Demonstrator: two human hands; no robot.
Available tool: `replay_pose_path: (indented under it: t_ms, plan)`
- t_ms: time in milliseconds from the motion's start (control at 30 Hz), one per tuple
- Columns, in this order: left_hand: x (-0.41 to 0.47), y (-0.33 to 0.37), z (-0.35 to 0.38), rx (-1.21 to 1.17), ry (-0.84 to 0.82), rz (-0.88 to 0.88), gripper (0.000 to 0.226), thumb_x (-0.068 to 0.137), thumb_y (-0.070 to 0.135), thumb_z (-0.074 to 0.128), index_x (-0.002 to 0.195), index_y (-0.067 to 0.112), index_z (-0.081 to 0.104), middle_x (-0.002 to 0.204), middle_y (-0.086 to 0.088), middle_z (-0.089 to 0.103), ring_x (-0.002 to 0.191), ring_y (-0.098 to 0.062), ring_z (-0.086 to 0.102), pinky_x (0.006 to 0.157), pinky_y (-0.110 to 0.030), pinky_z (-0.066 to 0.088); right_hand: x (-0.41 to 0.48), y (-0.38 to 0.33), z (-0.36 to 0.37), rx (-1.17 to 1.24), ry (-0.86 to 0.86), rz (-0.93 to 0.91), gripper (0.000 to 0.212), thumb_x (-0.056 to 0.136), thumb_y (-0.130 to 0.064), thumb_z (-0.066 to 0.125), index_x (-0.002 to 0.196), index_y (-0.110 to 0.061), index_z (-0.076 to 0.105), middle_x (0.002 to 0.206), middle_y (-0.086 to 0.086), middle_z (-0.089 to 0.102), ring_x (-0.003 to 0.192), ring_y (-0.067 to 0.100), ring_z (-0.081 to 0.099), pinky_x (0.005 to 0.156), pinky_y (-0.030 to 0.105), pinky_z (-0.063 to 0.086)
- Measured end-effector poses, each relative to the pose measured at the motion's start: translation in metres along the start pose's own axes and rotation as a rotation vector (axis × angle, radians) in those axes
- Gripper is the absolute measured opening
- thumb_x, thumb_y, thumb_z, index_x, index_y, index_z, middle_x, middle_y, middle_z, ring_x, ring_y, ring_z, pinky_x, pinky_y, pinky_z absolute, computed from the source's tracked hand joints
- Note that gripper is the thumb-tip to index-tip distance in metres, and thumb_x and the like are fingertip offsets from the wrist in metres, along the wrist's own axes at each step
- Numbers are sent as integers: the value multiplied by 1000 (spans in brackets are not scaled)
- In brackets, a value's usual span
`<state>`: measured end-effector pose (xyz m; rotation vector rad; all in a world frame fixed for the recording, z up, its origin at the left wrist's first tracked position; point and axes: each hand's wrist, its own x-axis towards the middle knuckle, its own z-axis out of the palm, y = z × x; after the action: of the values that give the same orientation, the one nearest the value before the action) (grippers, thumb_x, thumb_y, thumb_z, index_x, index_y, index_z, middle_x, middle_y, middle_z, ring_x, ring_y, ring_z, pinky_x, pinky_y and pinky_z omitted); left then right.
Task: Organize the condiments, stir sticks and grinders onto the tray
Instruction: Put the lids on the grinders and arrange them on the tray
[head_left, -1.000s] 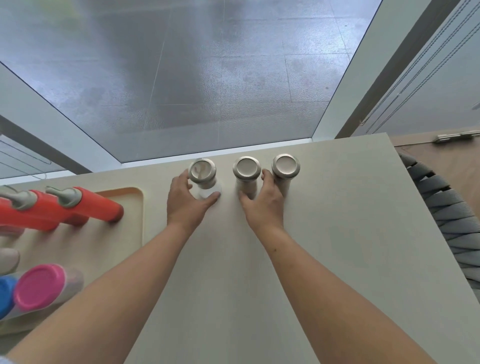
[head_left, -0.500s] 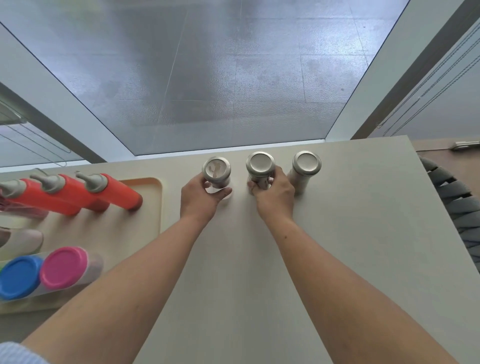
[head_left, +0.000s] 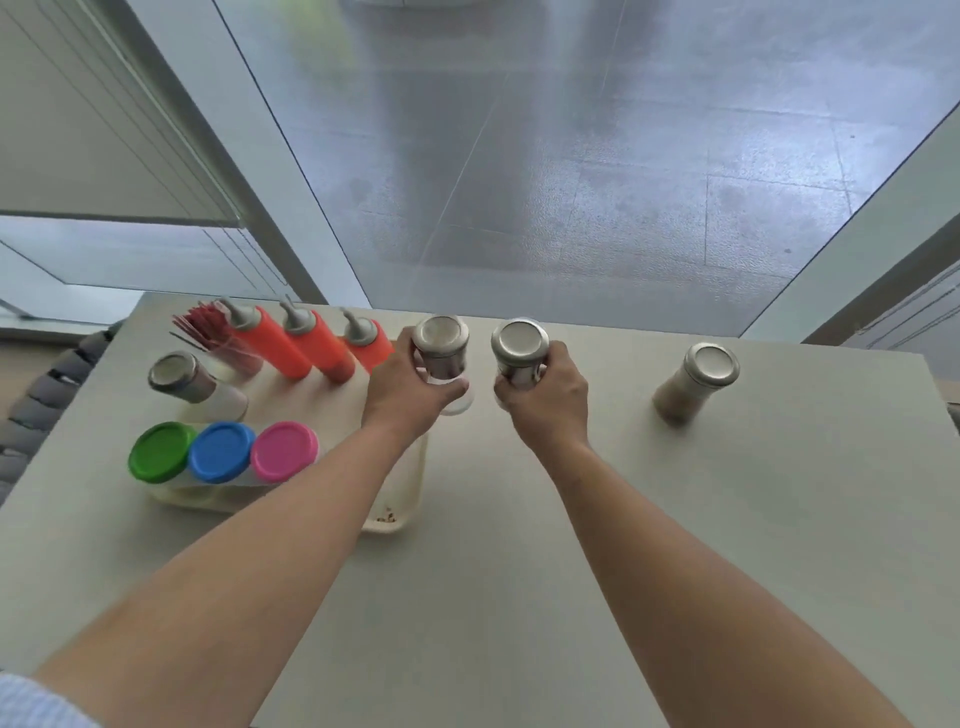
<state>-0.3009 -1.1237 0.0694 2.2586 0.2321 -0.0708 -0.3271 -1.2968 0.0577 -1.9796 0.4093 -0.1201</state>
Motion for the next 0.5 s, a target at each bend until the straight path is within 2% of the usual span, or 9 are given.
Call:
replay_pose_path:
  t_ms: [67, 167, 333, 400, 433, 500]
  plan:
    - [-3, -8, -22, 1, 23, -7, 59, 65, 33, 91, 112, 33, 55, 98, 11, 69, 87, -12, 66, 74, -24, 50, -9, -16, 12, 21, -53, -33, 38, 76, -22, 77, 104, -21, 53, 91, -6, 62, 83, 17, 58, 62, 17, 39]
    - [-4, -21, -53, -19, 62, -30, 68, 64, 38, 93, 122, 35, 57, 101, 14, 70, 90, -7, 66, 76, -23, 49, -20, -38, 32, 53, -128, -85, 47, 73, -22, 77, 113, -28, 53, 91, -11, 64, 85, 16, 60, 69, 25, 47]
    - [-6, -44, -98, -82, 151, -55, 65, 66, 41, 93, 122, 34, 60, 100, 11, 72, 92, -9, 68, 83, -28, 54, -32, -69, 67, 94, -234, -139, 43, 74, -25, 76, 109, -34, 54, 88, -16, 65, 82, 0, 61, 59, 9, 42]
    - [-6, -52, -115, -67, 179, -48, 65, 66, 43, 93, 122, 32, 62, 100, 12, 73, 91, -6, 69, 82, -26, 53, -35, -78, 81, 101, -261, -167, 40, 76, -23, 75, 108, -35, 54, 87, -18, 64, 83, -4, 60, 59, 10, 43]
    - [-5, -56, -122, -52, 192, -43, 65, 66, 44, 93, 122, 30, 62, 100, 12, 73, 91, -6, 69, 81, -24, 53, -36, -81, 89, 102, -270, -179, 40, 76, -23, 75, 107, -35, 54, 87, -17, 64, 85, -2, 60, 61, 11, 44]
    - [-3, -64, -139, -27, 215, -43, 63, 68, 42, 92, 121, 27, 63, 99, 11, 73, 88, -6, 68, 76, -20, 51, -39, -87, 108, 96, -280, -208, 40, 74, -27, 73, 107, -37, 52, 90, -14, 65, 93, 8, 59, 72, 24, 50]
